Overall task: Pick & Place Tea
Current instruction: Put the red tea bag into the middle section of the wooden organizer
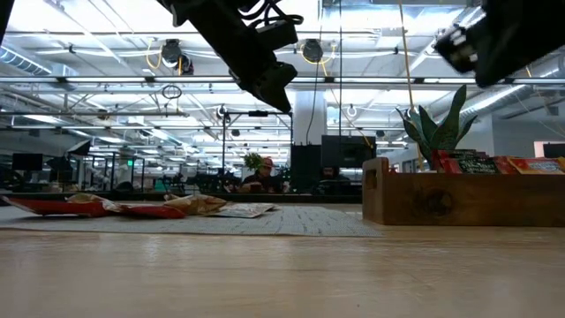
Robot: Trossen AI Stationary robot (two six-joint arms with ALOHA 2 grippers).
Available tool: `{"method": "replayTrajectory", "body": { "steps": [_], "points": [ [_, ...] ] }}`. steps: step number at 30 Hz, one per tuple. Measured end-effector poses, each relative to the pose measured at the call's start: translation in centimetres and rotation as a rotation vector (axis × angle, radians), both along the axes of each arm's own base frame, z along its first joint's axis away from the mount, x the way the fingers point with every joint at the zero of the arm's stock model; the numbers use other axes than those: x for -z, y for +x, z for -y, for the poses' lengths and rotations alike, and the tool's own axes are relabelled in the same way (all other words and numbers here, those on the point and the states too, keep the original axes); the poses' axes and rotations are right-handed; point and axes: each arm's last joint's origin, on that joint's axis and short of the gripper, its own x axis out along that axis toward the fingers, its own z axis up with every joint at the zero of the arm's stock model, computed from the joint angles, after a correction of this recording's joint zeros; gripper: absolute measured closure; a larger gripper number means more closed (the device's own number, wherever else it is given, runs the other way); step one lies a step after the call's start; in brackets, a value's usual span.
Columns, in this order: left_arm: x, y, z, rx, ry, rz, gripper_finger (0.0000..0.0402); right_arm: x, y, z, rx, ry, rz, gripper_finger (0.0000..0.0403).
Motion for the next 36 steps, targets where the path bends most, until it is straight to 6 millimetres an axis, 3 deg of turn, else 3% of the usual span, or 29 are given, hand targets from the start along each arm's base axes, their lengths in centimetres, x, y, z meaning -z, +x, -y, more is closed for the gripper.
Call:
{"method": "replayTrajectory", "body": {
  "steps": [6, 13, 22, 36],
  "points": [
    [0.0, 0.0, 0.0, 0.000, 0.000, -0.001, 0.0339, 3.5, 0.8, 0.8, 0.088, 0.035, -0.196, 0.0403],
    [0.0, 0.0, 0.0, 0.003, 0.005, -0.007, 0.0339, 5.2, 1.4, 1.1, 0.126, 0.018, -0.286, 0.0403],
    [0.0, 0.0, -0.1, 0.000, 0.002, -0.004, 0.0339, 5.7, 1.4, 1.7, 0.149, -0.010, -0.344, 0.0403],
    [0.0, 0.0, -0.1, 0.011, -0.008, -0.002, 0.0339, 4.9, 1.2, 2.1, 0.131, -0.058, -0.277, 0.0403]
  ]
}}
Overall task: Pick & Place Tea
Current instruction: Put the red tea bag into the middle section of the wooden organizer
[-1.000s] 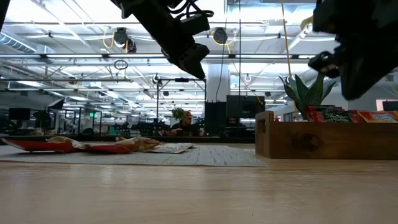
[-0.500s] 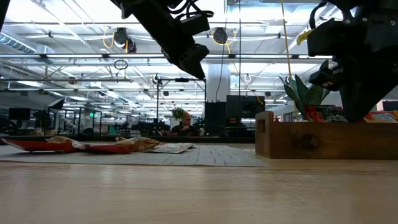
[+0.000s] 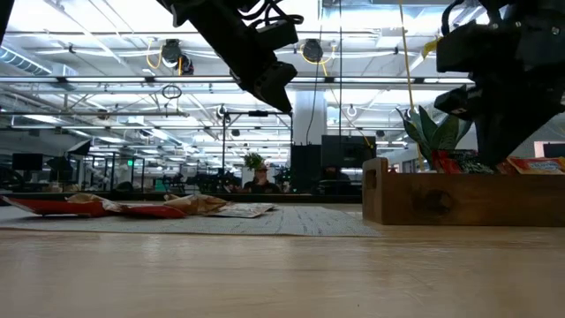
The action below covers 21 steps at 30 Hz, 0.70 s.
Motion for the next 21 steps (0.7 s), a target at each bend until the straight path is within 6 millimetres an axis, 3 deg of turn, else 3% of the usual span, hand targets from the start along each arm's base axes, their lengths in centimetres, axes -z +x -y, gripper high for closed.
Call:
{"method": "replayTrajectory", "body": {
  "steps": [14, 21],
  "points": [
    [0.0, 0.0, -0.4, -0.014, -0.003, 0.003, 0.0339, 3.1, -0.4, 0.0, 0.036, 0.095, -0.102, 0.0403],
    [0.0, 0.0, -0.6, -0.018, -0.005, 0.008, 0.0339, 3.7, -0.4, 0.3, 0.062, 0.004, -0.118, 0.0403]
  ]
}}
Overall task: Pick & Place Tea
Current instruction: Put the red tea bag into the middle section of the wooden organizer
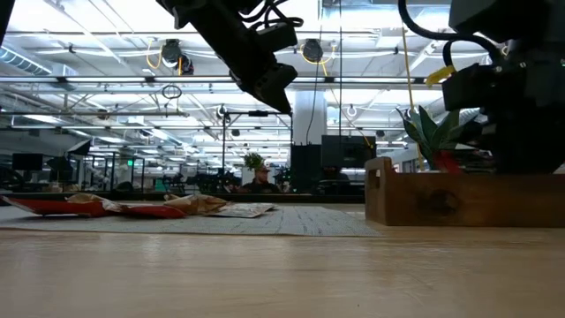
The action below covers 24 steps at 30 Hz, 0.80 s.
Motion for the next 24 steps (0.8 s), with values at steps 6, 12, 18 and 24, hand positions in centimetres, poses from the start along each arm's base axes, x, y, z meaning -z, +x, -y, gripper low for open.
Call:
{"method": "replayTrajectory", "body": {
  "steps": [6, 12, 18, 24],
  "points": [
    [0.0, 0.0, 0.0, 0.000, 0.000, 0.000, 0.0339, 0.0, -0.1, 0.2, 0.022, -0.111, 0.028, 0.0403],
    [0.0, 0.0, 0.0, 0.000, 0.000, 0.000, 0.0339, -0.1, -0.3, -0.1, 0.017, -0.239, 0.078, 0.0403],
    [0.0, 0.0, 0.0, -0.001, -0.001, 0.000, 0.0339, -0.2, -0.5, -0.6, 0.007, -0.314, 0.116, 0.0403],
    [0.0, 0.0, 0.0, -0.002, -0.002, 0.001, 0.0339, -0.3, -0.6, -1.0, 0.000, -0.372, 0.151, 0.0403]
  ]
}}
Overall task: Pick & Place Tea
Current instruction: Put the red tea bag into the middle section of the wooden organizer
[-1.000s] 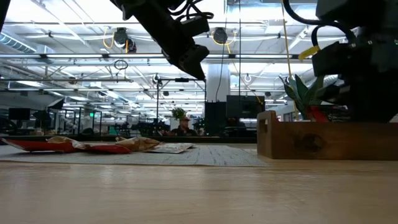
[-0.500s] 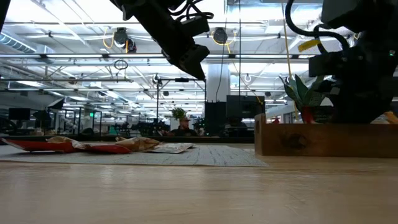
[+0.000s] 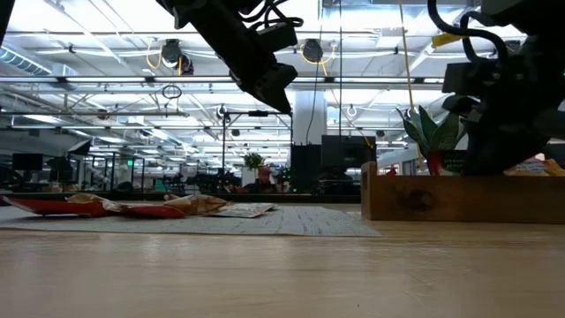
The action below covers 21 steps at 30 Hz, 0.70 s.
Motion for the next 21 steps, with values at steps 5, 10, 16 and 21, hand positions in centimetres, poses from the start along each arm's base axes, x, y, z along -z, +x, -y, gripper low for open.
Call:
{"method": "replayTrajectory", "body": {
  "steps": [5, 10, 16, 21],
  "points": [
    [0.0, 0.0, 0.0, 0.000, 0.000, 0.000, 0.0339, 0.2, 0.1, -0.1, -0.012, 0.160, -0.056, 0.0403],
    [0.0, 0.0, 0.0, -0.004, -0.005, 0.006, 0.0339, 0.6, 0.4, 0.4, 0.011, 0.252, -0.125, 0.0403],
    [0.0, 0.0, 0.0, -0.005, -0.006, 0.008, 0.0339, 2.5, 0.2, 1.3, 0.028, 0.315, -0.203, 0.0403],
    [0.0, 0.0, 0.0, -0.008, -0.010, 0.011, 0.0339, 3.7, -0.3, 1.5, 0.045, 0.223, -0.236, 0.0403]
  ]
}}
